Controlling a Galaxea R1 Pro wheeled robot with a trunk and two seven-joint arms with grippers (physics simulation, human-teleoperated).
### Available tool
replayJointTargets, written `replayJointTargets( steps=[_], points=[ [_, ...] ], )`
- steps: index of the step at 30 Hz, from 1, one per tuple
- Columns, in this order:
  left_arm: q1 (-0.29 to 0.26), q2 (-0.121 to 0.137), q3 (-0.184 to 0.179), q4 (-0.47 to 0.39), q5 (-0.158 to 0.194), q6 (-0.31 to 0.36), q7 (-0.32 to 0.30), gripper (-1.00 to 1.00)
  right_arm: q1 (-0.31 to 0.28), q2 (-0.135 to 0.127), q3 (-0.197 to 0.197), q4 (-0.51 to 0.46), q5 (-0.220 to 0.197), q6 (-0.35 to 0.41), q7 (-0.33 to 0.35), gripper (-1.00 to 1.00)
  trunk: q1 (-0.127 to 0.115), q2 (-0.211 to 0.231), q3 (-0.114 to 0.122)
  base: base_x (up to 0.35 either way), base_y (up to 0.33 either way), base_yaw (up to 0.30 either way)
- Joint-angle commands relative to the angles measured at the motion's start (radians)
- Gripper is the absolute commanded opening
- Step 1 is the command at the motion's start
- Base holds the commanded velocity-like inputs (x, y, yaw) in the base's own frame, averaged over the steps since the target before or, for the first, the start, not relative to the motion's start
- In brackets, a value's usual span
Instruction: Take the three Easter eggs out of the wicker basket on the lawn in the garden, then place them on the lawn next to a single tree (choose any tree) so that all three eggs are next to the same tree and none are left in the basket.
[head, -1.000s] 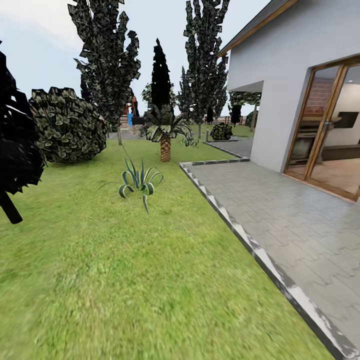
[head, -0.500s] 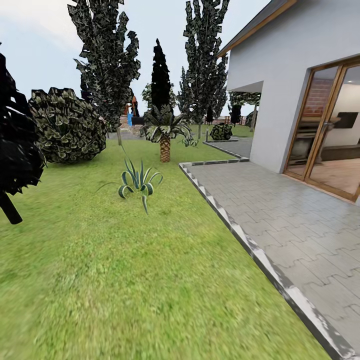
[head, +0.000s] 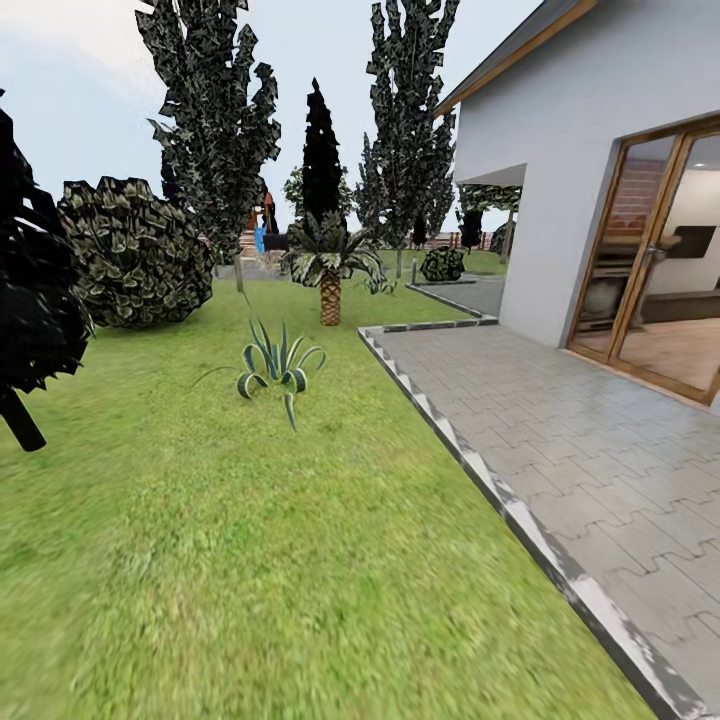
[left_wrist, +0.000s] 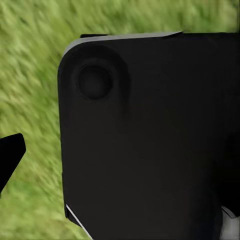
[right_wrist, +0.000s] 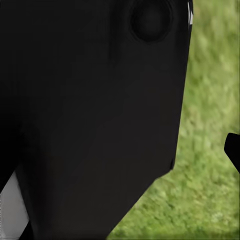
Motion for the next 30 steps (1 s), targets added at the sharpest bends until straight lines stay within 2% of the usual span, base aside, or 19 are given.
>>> replayJointTargets(
  steps=[1,13,30],
  points=[
    [0.001,0.001,0.0,-0.001,0.0,-0.004,0.0,1.0,0.0,0.0,0.001,0.001,0.002,-0.005,-0.001,1.0,-0.004,0.007,0.003,0.0,0.0,0.0],
    [0.001,0.015,0.002,-0.002,0.001,-0.013,0.001,1.0,0.0,-0.001,0.0,0.001,0.003,-0.005,-0.001,1.0,-0.05,0.091,0.04,0.0,0.0,0.0],
    [-0.001,0.01,0.012,-0.008,0.002,-0.023,0.002,1.0,0.0,0.003,0.0,0.001,0.003,-0.027,-0.002,1.0,-0.115,0.21,0.094,0.0,0.0,0.0]
  ],
)
